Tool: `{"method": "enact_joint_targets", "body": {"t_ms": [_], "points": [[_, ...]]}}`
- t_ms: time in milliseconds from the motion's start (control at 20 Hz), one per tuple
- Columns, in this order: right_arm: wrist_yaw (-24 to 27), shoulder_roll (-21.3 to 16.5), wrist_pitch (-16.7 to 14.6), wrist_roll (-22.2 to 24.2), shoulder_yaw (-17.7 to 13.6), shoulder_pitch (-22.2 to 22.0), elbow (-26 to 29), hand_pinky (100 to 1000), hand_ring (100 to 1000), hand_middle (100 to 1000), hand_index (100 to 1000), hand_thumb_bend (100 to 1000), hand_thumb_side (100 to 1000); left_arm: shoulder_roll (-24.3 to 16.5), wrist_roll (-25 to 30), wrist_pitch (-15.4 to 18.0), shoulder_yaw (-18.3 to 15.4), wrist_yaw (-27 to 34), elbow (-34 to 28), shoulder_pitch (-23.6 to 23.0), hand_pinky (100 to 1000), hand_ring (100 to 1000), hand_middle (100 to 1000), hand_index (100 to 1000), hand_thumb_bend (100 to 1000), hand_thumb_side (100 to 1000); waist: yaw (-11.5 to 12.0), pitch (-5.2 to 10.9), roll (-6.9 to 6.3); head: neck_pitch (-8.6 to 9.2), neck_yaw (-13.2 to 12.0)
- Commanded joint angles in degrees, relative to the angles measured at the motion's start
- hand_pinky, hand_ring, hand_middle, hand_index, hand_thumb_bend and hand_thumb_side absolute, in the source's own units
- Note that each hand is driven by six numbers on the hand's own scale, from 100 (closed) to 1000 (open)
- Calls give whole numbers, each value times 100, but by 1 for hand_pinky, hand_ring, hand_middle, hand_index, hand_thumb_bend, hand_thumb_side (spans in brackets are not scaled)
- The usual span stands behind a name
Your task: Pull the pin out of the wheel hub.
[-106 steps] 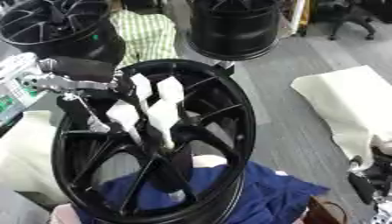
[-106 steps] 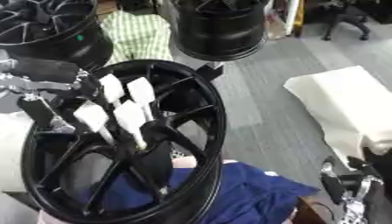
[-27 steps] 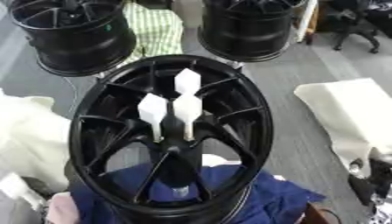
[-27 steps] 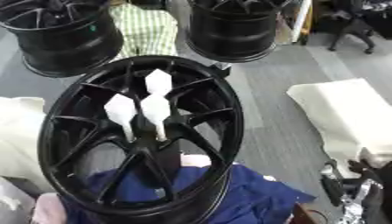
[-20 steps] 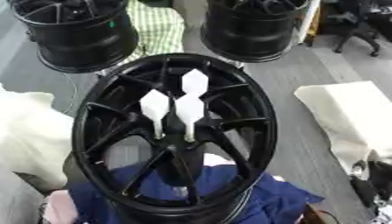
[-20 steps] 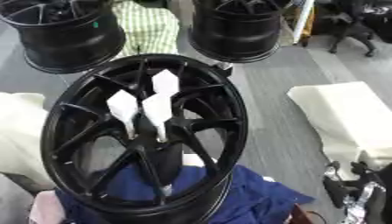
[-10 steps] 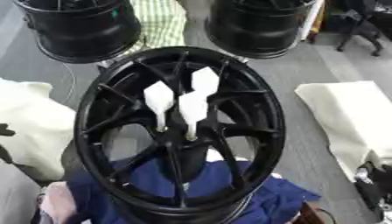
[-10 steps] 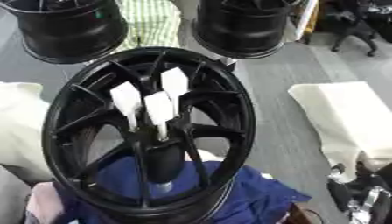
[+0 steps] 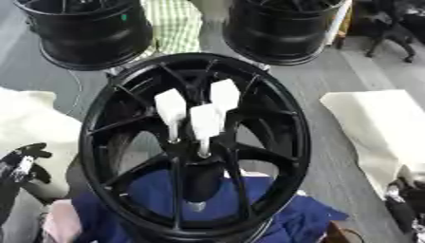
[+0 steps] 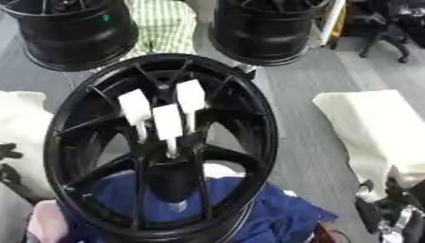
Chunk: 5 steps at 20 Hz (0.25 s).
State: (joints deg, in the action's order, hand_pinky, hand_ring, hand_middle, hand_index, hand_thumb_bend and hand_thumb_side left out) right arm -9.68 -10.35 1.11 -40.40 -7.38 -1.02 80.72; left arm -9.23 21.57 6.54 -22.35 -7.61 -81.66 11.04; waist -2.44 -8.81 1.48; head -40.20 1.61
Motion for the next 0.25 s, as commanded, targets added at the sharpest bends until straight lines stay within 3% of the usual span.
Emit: {"method": "enact_joint_targets", "body": {"t_ms": [50,250], "points": [[34,-82,-3,4,-14,31,120,366,503,638,710,235,258,-46,-30,-113,65,-12,-191,16,441,423,614,782,100,687,4,60,-6,65,-20],[25,-87,-3,7,-15,35,117,366,503,638,711,234,258,-43,3,-117,140,15,-156,4,441,422,612,781,100,684,6,65,-13,60,-16]]}}
